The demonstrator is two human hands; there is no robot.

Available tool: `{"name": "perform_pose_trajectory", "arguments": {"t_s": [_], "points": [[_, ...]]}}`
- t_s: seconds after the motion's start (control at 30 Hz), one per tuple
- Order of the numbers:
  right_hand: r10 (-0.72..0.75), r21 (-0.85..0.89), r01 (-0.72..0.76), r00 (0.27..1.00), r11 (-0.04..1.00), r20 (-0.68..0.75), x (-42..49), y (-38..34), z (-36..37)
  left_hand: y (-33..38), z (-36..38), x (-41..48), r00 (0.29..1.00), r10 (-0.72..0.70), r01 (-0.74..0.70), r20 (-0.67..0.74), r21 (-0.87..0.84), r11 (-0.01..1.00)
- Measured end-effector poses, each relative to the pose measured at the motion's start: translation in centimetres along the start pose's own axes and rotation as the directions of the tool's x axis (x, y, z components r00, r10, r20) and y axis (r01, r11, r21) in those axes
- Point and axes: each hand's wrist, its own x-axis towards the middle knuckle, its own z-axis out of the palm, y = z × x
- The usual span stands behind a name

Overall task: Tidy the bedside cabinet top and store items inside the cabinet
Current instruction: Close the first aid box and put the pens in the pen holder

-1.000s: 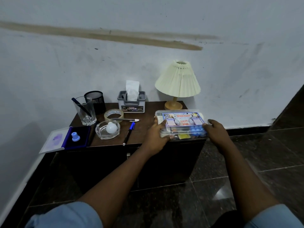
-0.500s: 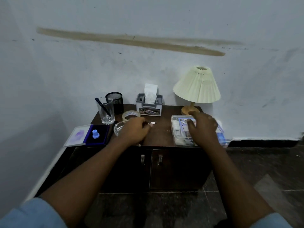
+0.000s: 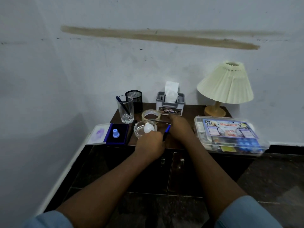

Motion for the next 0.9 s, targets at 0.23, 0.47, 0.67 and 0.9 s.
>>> {"name": "perform_pose_trajectory", "arguments": {"t_s": [0.23,0.47,0.67,0.9], "points": [[0.114,-0.13,-0.113,0.993,0.985,-0.002,1.8,1.5,1.7,-1.5,-5.9,0.8,0.997,-0.055,0.048,-0.044,-0.153,0.987],[0.076,-0.111,-0.083,0.995,0.99,-0.064,1.8,1.7,1.9,-7.1,-9.6,1.5,0.962,-0.236,0.135,-0.14,-0.507,0.851],[0.225,0.659,-0.092,0.967,0.746,-0.119,1.5,0.1,-0.8,-9.6,-8.3,2.1,0.929,-0.362,0.182,-0.079,-0.753,0.632],[0.127,0.986,-0.112,0.987,0.121,0.097,1.2,-2.3,-1.6,-9.4,-7.7,2.7,0.942,-0.329,0.182,0.059,-0.916,0.357]]}}
